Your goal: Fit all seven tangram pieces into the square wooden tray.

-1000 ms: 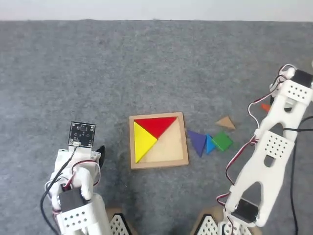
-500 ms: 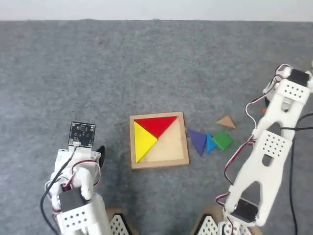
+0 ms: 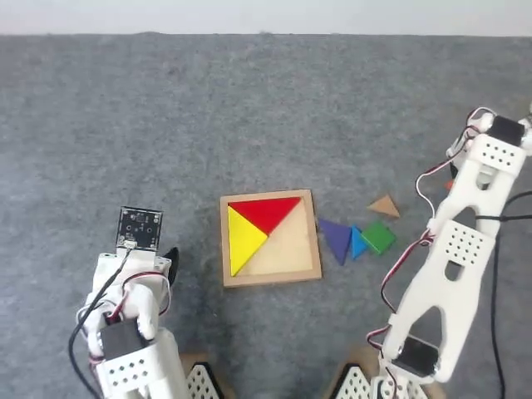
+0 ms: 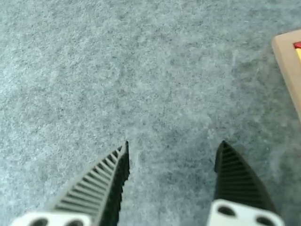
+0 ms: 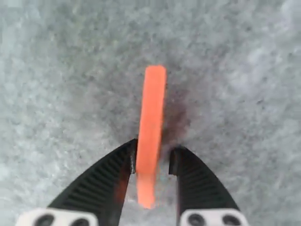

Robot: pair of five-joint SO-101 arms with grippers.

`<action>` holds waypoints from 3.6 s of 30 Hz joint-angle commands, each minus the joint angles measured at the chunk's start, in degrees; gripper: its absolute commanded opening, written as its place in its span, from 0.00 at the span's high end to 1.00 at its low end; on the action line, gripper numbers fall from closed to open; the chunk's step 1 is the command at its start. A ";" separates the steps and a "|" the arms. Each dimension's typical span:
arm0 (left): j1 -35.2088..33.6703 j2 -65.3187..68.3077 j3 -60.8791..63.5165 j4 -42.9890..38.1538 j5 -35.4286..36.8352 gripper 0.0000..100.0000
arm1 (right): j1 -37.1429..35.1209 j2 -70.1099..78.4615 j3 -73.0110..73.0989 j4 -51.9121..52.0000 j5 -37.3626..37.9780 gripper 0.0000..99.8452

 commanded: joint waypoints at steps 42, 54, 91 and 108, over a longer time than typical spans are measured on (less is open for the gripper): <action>0.00 0.18 -0.40 -0.18 -0.62 0.72 | 3.21 -12.26 7.74 -5.85 2.99 0.81; 0.00 0.18 -0.40 -0.18 -0.62 0.72 | -2.07 -7.34 8.62 -13.41 -14.07 0.81; 0.00 0.18 -0.40 -0.18 -0.62 0.72 | 6.46 -4.35 2.46 -19.38 -15.30 0.67; 0.00 0.18 -0.40 -0.18 -0.62 0.72 | 5.14 4.79 2.20 -28.18 -1.32 0.99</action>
